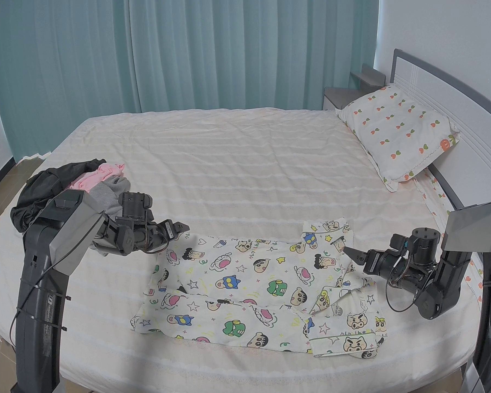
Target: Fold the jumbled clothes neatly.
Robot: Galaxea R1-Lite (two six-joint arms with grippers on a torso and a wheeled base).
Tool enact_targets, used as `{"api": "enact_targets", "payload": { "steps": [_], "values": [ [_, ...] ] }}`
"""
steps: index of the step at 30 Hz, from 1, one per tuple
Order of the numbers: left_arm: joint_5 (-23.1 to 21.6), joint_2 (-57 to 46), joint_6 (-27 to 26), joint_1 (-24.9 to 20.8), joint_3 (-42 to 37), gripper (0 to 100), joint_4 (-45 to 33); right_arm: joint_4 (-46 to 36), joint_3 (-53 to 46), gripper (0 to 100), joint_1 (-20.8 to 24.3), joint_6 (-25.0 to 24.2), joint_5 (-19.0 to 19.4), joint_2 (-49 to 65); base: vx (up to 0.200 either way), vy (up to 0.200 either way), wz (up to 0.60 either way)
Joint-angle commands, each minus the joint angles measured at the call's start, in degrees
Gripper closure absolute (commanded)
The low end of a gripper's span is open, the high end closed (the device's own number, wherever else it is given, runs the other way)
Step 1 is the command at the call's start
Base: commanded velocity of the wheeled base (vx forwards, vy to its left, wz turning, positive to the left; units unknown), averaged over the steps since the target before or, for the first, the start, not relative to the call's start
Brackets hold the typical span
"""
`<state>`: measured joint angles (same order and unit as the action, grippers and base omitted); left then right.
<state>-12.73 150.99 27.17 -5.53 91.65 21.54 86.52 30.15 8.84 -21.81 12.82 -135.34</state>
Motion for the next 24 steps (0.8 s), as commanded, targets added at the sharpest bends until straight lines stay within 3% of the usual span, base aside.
{"api": "enact_targets", "payload": {
  "steps": [1,24],
  "values": [
    [0.0,0.6,0.0,0.0,0.5,0,-0.3,0.1,0.0,0,0.0,0.0,0.0,-0.5,0.0,0.0,0.0],
    [3.4,3.2,-5.6,0.5,2.0,0,-0.4,0.1,0.5,0,0.4,-0.1,0.0,-1.5,0.0,0.0,0.0]
  ]
}}
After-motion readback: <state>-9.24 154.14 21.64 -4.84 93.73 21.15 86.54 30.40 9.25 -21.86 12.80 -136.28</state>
